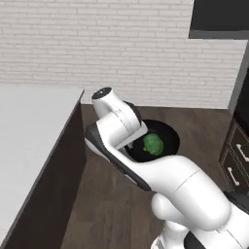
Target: Pick the broccoli from the sink and place it in the bowl. Then pick the bowl and place it in the microwave. Then close the microwave door and press the start button.
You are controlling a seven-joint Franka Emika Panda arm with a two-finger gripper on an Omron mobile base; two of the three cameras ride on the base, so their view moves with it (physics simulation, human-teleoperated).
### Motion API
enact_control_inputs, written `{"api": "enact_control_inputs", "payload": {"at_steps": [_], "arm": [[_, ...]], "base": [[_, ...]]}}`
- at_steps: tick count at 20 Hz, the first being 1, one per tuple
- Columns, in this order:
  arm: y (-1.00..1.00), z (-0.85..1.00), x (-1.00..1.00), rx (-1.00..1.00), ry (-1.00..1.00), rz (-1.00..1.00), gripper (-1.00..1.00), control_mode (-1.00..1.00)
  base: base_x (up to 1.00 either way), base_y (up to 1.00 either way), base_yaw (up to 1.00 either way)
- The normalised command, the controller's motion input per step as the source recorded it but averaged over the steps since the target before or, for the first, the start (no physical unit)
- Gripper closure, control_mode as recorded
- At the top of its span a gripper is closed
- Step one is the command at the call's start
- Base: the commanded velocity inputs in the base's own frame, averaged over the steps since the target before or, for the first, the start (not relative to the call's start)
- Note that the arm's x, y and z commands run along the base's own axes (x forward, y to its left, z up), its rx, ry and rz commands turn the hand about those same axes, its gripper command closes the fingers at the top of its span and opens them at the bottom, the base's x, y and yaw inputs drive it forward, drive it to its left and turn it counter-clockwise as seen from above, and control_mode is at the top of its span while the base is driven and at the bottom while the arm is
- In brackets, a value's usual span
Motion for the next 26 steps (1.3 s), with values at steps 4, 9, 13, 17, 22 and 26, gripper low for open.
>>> {"api": "enact_control_inputs", "payload": {"at_steps": [4, 9, 13, 17, 22, 26], "arm": [[0.00, 0.00, 0.00, 0.00, 0.00, 0.00, 1.00, 1.00], [0.00, 0.00, 0.00, 0.00, 0.00, 0.00, 1.00, 1.00], [0.00, 0.00, 0.00, 0.00, 0.00, 0.00, 1.00, 1.00], [0.00, 0.00, 0.00, 0.00, 0.00, 0.00, 1.00, 1.00], [0.00, 0.00, 0.00, 0.00, 0.00, 0.00, 1.00, 1.00], [0.00, 0.00, 0.00, 0.00, 0.00, 0.00, 1.00, 1.00]], "base": [[1.00, -0.18, -0.45], [0.70, -0.17, -0.55], [0.68, 0.00, -0.63], [0.89, 0.06, -0.55], [1.00, 0.08, -0.39], [0.54, -0.01, -0.49]]}}
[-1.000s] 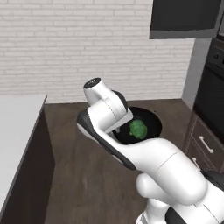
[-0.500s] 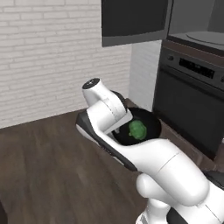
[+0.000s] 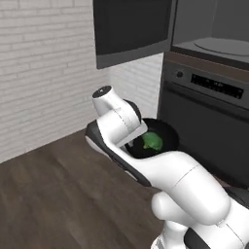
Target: Pick the broccoli from the sink and place it in the bowl. Then pick the bowl and place it in the microwave. Then close the microwave door and press the start button.
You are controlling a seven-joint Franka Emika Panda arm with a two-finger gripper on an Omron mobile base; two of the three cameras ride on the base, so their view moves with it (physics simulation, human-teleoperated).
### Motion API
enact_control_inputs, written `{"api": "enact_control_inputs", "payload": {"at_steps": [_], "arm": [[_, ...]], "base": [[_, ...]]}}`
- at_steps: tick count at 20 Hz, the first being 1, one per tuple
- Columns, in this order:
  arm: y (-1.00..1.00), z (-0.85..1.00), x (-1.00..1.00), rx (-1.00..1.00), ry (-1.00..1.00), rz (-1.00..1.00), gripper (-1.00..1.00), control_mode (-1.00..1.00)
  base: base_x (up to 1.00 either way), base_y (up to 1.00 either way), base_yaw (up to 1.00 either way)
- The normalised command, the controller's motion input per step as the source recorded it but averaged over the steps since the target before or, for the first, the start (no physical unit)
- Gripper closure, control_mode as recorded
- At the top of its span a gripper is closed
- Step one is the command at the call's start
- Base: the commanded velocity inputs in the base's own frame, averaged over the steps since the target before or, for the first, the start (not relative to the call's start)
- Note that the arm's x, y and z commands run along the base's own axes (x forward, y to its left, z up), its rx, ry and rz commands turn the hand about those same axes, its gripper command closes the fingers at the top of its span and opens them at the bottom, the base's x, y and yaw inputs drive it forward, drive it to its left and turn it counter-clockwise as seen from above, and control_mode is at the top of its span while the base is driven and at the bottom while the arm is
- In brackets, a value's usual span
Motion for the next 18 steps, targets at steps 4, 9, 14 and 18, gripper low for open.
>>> {"api": "enact_control_inputs", "payload": {"at_steps": [4, 9, 14, 18], "arm": [[0.00, 0.00, 0.00, 0.00, 0.00, 0.00, 1.00, 1.00], [0.00, 0.00, 0.00, 0.00, 0.00, 0.00, 1.00, 1.00], [0.00, 0.00, 0.00, 0.00, 0.00, 0.00, 1.00, 1.00], [0.00, 0.00, 0.00, 0.00, 0.00, 0.00, 1.00, 1.00]], "base": [[0.26, 0.00, -0.57], [0.11, 0.00, -0.59], [0.42, 0.15, -0.57], [0.80, 0.23, -0.50]]}}
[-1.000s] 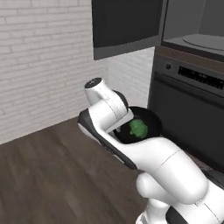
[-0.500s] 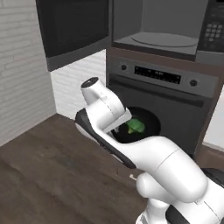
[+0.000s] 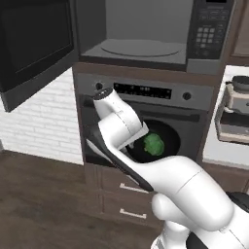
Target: Pick the broccoli from the sink and place it in the bowl. Then pick the bowl and place it in the microwave. Then close the microwave door and press the start button.
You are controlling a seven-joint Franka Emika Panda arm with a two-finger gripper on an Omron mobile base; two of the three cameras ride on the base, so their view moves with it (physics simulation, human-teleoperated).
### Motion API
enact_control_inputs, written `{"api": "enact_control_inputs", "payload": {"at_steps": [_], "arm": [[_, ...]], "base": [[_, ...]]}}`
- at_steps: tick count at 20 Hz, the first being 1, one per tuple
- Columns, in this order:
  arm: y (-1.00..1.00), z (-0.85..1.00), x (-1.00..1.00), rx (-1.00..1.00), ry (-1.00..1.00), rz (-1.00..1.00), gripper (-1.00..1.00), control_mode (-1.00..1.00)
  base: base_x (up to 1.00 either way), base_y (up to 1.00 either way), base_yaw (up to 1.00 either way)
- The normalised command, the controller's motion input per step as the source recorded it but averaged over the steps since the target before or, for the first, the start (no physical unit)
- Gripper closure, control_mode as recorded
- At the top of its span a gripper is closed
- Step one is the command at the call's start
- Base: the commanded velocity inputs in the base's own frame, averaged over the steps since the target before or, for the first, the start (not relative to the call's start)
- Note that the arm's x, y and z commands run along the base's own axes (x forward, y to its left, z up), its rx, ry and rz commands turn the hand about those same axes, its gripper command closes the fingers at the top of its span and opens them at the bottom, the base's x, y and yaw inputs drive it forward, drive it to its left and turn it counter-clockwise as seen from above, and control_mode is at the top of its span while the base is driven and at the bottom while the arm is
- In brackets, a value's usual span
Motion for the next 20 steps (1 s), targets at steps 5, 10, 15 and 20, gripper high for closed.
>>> {"api": "enact_control_inputs", "payload": {"at_steps": [5, 10, 15, 20], "arm": [[0.00, 0.00, 0.00, 0.00, 0.00, 0.00, 1.00, 1.00], [0.00, 0.00, 0.00, 0.00, 0.00, 0.00, 1.00, 1.00], [0.00, 0.00, 0.00, 0.00, 0.00, 0.00, 1.00, 1.00], [0.00, 0.00, 0.00, 0.00, 0.00, 0.00, 1.00, 1.00]], "base": [[0.79, 0.26, -0.44], [0.17, 0.49, -0.31], [0.10, 0.54, -0.20], [0.06, 0.08, -0.22]]}}
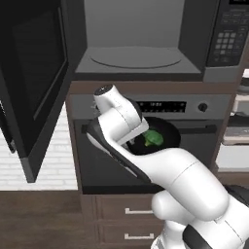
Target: Pick the broccoli from the sink and place it in the bowl. Then pick the bowl and place it in the microwave. Then close the microwave door and press the start button.
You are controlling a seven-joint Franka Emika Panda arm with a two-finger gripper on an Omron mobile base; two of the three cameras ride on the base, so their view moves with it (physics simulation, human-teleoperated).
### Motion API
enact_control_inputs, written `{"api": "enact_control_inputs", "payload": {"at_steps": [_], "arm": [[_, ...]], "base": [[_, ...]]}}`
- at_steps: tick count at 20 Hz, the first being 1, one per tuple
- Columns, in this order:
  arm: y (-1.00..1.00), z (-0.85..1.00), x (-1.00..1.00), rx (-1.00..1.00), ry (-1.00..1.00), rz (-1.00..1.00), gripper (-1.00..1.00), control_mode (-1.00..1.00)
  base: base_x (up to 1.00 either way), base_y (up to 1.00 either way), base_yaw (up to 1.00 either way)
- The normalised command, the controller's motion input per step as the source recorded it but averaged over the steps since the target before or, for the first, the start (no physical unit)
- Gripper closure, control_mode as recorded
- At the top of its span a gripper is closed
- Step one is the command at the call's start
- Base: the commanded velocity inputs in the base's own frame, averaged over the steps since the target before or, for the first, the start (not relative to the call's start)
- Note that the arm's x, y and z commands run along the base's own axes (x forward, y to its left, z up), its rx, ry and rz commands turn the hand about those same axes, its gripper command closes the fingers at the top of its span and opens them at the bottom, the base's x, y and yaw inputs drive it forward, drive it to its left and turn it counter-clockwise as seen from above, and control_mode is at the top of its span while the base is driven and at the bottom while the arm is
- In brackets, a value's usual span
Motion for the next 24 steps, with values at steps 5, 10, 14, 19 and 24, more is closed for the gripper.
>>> {"api": "enact_control_inputs", "payload": {"at_steps": [5, 10, 14, 19, 24], "arm": [[0.00, 0.00, 0.00, 0.00, 0.00, 0.00, 1.00, 1.00], [0.00, 0.00, 0.00, 0.00, 0.00, 0.00, 1.00, 1.00], [0.00, 0.00, 0.00, 0.00, 0.00, 0.00, 1.00, 1.00], [0.00, 0.00, 0.00, 0.00, 0.00, 0.00, 1.00, 1.00], [0.00, 0.00, 0.00, 0.00, 0.00, 0.00, 1.00, 1.00]], "base": [[0.23, 0.09, -0.26], [0.47, 0.20, -0.20], [0.68, 0.39, -0.22], [0.06, 0.33, -0.22], [-0.31, 0.11, -0.14]]}}
